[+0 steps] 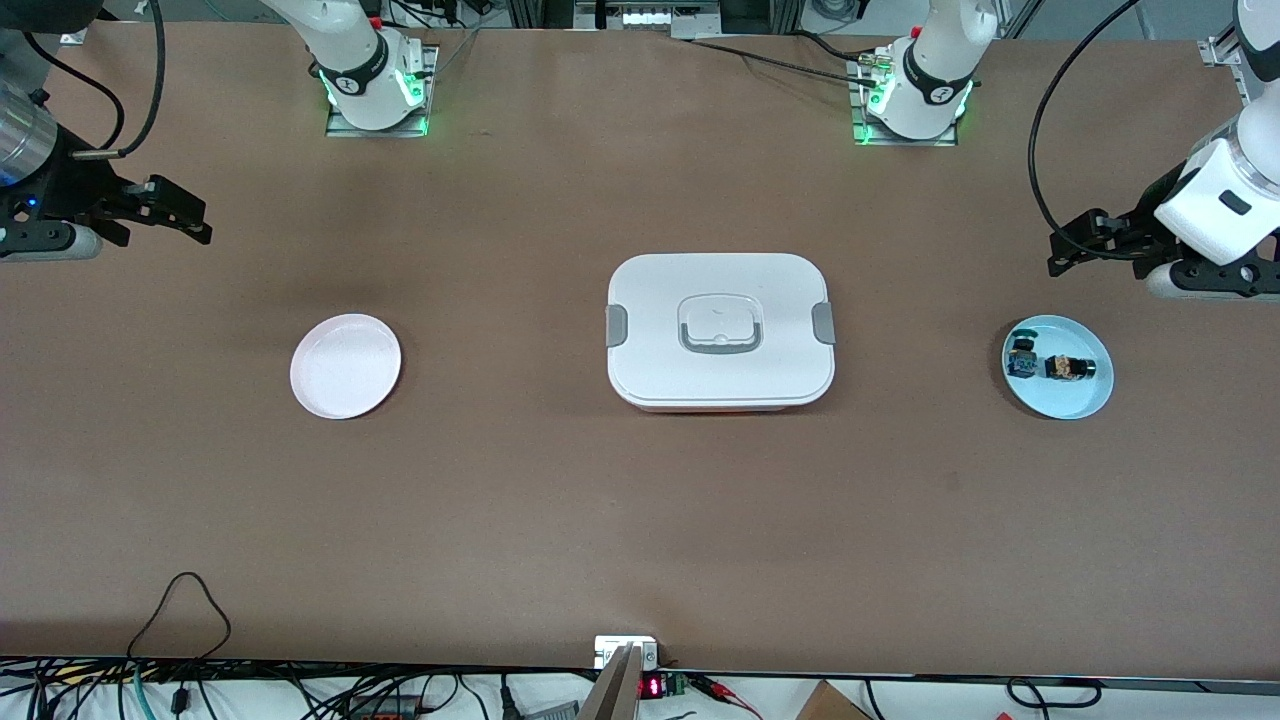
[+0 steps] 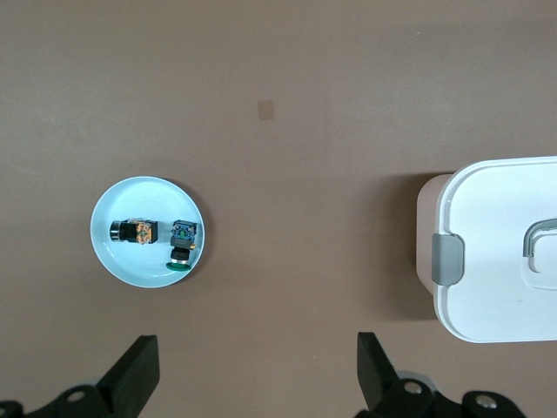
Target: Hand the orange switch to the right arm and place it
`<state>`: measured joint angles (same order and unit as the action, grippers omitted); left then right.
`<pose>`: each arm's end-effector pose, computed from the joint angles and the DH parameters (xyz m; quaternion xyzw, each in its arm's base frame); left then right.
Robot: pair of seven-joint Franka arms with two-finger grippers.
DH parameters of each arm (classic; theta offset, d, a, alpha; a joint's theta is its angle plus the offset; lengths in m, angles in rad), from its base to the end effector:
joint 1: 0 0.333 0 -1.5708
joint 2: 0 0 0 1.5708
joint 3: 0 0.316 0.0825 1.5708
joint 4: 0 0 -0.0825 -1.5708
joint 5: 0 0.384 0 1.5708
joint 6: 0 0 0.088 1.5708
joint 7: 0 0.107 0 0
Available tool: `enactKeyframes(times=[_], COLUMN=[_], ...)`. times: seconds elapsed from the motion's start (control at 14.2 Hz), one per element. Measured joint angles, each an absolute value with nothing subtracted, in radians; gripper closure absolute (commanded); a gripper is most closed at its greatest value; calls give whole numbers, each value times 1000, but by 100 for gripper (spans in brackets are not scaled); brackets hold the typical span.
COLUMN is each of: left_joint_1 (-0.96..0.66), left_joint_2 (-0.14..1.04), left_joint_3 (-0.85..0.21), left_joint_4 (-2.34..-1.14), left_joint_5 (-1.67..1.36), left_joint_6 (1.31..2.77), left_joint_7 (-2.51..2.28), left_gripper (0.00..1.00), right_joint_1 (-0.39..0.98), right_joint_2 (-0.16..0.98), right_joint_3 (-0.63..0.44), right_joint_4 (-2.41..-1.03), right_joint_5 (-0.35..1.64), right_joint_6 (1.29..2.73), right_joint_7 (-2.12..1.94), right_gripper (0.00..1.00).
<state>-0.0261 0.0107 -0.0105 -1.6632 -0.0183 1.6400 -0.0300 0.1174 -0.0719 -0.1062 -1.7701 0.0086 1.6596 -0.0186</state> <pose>0.5602 -0.0223 0.5807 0.9998 -0.0025 -0.0172 0.0086 0.5348 0.0051 0.5766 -0.9997 -0.0146 0.0195 0.0082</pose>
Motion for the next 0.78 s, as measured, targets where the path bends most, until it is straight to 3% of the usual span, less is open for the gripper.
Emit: enactKeyframes(times=[0.78], left_joint_1=[-26], left_joint_2=[12], left_joint_3=[-13], left_joint_4=[-1662], left_joint_5=[-18], left_joint_6=[1631], left_joint_7=[-30], left_gripper=[0], right_joint_1=[117], right_joint_2=[-72], right_joint_3=[-106], right_joint_4=[-1770], right_joint_5=[9], right_joint_6=[1660], right_joint_7=[-19], right_gripper=[0])
